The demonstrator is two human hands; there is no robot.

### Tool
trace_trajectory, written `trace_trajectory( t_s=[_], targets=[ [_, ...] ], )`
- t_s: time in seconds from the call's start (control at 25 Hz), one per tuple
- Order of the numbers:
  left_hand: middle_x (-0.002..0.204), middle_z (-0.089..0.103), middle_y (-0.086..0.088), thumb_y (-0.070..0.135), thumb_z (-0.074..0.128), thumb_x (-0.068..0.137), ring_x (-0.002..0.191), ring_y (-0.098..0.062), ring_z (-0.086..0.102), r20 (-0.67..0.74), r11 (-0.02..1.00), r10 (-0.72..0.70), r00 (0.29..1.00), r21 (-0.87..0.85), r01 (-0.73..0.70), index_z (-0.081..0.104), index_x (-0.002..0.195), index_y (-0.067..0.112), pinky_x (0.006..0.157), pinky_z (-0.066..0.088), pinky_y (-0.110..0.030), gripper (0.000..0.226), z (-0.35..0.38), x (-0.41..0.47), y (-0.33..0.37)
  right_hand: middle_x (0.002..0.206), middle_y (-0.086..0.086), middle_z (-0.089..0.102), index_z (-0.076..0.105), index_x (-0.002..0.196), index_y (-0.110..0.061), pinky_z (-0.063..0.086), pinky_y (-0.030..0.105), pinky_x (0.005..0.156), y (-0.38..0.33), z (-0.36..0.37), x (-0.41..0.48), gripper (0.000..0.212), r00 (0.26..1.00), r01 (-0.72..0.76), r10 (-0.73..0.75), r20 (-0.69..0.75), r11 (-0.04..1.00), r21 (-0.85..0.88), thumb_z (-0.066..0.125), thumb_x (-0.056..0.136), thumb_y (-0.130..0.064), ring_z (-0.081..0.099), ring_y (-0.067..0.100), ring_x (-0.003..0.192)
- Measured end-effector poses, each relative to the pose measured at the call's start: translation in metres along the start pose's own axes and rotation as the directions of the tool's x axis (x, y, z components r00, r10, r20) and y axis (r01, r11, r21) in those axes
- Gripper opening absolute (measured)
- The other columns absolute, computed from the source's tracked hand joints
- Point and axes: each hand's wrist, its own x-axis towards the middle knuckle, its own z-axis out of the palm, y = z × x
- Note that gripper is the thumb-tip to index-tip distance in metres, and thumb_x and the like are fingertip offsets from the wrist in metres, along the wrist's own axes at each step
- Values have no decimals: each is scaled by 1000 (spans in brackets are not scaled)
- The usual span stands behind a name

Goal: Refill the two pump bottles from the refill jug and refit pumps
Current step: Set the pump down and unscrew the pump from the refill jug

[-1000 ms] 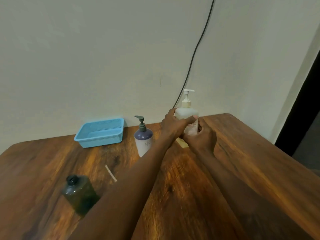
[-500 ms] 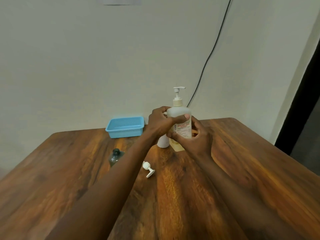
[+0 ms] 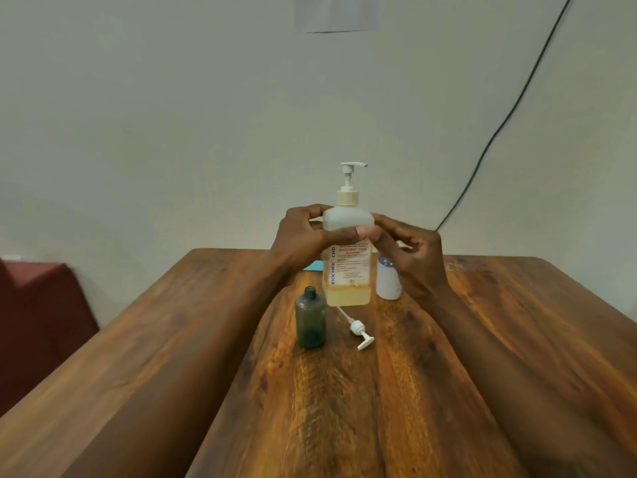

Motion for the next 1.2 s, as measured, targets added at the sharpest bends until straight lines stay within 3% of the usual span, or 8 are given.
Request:
trace_trajectory(
  t_s=[0.2, 0.36, 0.52, 0.72, 0.84, 1.0, 1.12, 1.2],
  targets=[
    [107, 78, 8, 54, 93, 67, 95, -13, 76, 30, 998, -34, 999, 54, 32, 73, 108, 33, 81, 65, -34, 50, -24, -10, -13, 94, -10, 76, 82, 101, -21, 52, 15, 65, -23, 37, 37, 43, 992, 86, -106, -63, 962, -259, 77, 80, -58, 68, 1, 78],
    [106, 79, 8, 46, 93, 73, 92, -15, 78, 2, 998, -64, 998, 15, 64, 73, 107, 34, 82, 66, -37, 42, -27, -9, -25, 84, -8, 77, 82, 95, -19, 58, 20, 66, -24, 56, 57, 49, 999, 48, -47, 12, 950, -308, 85, 69, -60, 71, 3, 74],
    [102, 81, 10, 42, 92, 74, 88, -11, 78, 3, 998, -70, 998, -2, 70, 74, 104, 36, 79, 64, -33, 36, -32, -7, -33, 81, -7, 77, 82, 90, -19, 57, 19, 62, -18, 61, 63, 41, 995, 66, -35, 91, 931, -358, 84, 73, -56, 71, 3, 70],
    [106, 80, 7, 38, 86, 83, 92, -11, 77, 38, 994, -89, 995, -61, 91, 74, 112, 30, 74, 57, -26, 33, -31, -8, -43, 85, -7, 78, 82, 93, -18, 58, 20, 67, -12, 70, 66, 22, 977, 100, -41, 211, 956, -274, 83, 82, -37, 73, 4, 76],
    [106, 81, 2, 42, 80, 90, 95, -16, 78, 99, 990, -88, 991, -106, 98, 74, 119, 20, 78, 58, -29, 38, -33, -11, -46, 85, -7, 78, 80, 89, -18, 58, 23, 68, -9, 67, 70, 7, 946, 41, 1, 325, 992, -120, 78, 88, -25, 75, 11, 79],
    [105, 79, -6, 48, 70, 85, 94, -24, 78, 210, 966, -119, 970, -201, 162, 71, 120, 8, 80, 59, -34, 54, -35, -13, -47, 108, 6, 78, 78, 101, -4, 59, 30, 79, -1, 62, 73, 29, 898, -125, 76, 434, 988, 86, 71, 91, -31, 74, 20, 101],
    [101, 79, -5, 43, 73, 79, 92, -25, 78, 216, 950, -151, 965, -240, 202, 69, 124, 3, 83, 59, -36, 60, -36, -11, -47, 120, 0, 74, 77, 104, -5, 59, 31, 82, 4, 63, 70, 32, 879, -169, 85, 470, 976, 139, 68, 90, -32, 72, 20, 108],
    [101, 80, -5, 42, 74, 78, 91, -23, 78, 223, 946, -164, 961, -240, 218, 69, 127, 4, 83, 60, -35, 63, -38, -11, -50, 119, -2, 75, 77, 107, -6, 61, 38, 86, 8, 62, 69, 30, 892, -162, 96, 441, 980, 115, 71, 90, -30, 72, 20, 107]
  ],
)
